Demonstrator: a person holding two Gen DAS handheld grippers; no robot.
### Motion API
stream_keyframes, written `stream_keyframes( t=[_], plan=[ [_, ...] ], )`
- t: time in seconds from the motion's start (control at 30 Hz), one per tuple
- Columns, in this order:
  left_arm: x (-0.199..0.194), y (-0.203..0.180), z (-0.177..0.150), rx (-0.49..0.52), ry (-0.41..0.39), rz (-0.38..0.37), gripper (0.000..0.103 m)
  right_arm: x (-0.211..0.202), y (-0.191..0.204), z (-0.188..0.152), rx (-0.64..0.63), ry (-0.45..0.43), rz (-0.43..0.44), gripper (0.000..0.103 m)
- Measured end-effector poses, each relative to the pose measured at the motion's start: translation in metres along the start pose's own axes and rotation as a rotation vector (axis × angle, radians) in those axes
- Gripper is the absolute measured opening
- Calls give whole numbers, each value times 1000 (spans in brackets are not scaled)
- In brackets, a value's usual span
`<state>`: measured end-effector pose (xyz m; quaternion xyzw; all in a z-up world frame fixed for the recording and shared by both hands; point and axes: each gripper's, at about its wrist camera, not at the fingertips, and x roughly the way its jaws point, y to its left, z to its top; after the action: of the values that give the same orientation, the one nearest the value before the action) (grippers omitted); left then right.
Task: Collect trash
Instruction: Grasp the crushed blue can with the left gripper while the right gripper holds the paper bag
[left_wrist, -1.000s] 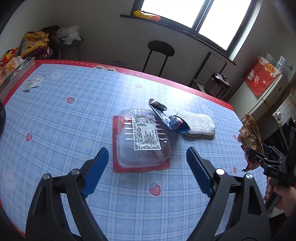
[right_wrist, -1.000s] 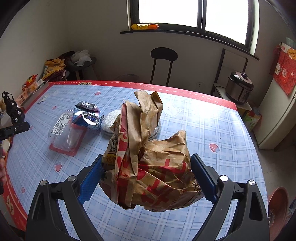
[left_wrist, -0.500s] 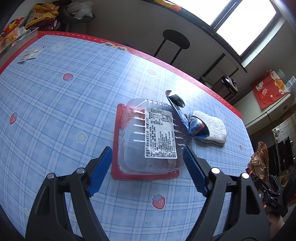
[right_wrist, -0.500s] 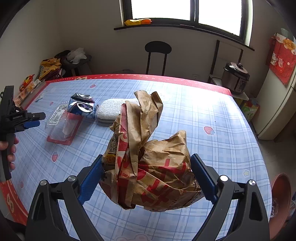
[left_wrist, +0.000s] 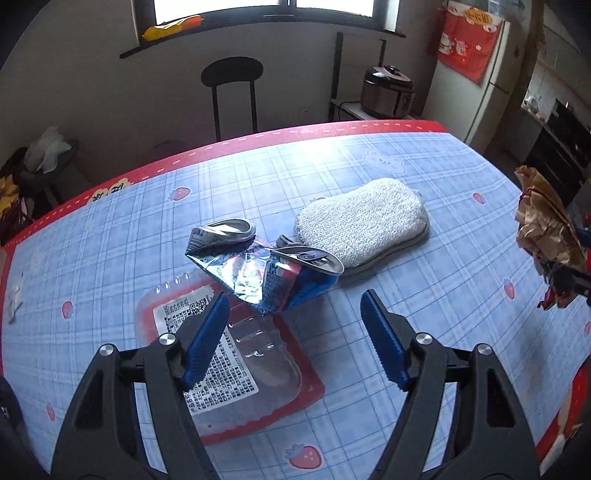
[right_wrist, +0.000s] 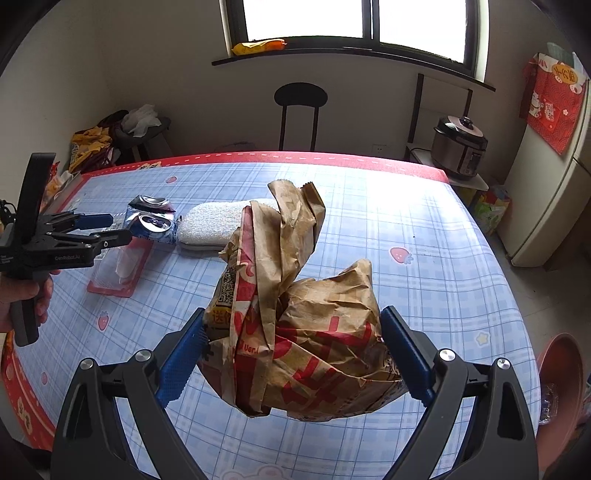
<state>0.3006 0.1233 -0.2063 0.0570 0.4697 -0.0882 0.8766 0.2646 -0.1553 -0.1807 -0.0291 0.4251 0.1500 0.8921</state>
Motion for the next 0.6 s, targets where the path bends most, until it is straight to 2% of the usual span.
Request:
stream_keyframes(
  t=[0.1, 0.13, 0.33, 0.53, 0.6],
  plan=[
    [12, -2, 2, 84, 29, 39, 61, 1, -8, -3, 22, 9, -9, 90],
    [15, -4, 3, 109, 38, 49, 60, 1, -11, -4, 28, 13, -12, 90],
    [23, -13, 1, 254, 59, 103, 62, 3, -15, -7, 51, 16, -16, 90],
    [33, -15, 8, 312, 72, 139, 62, 3, -10, -4, 37, 18, -11, 90],
    [33, -15, 12, 308, 65, 129, 63, 2, -11, -4, 31, 16, -10, 90]
  ],
)
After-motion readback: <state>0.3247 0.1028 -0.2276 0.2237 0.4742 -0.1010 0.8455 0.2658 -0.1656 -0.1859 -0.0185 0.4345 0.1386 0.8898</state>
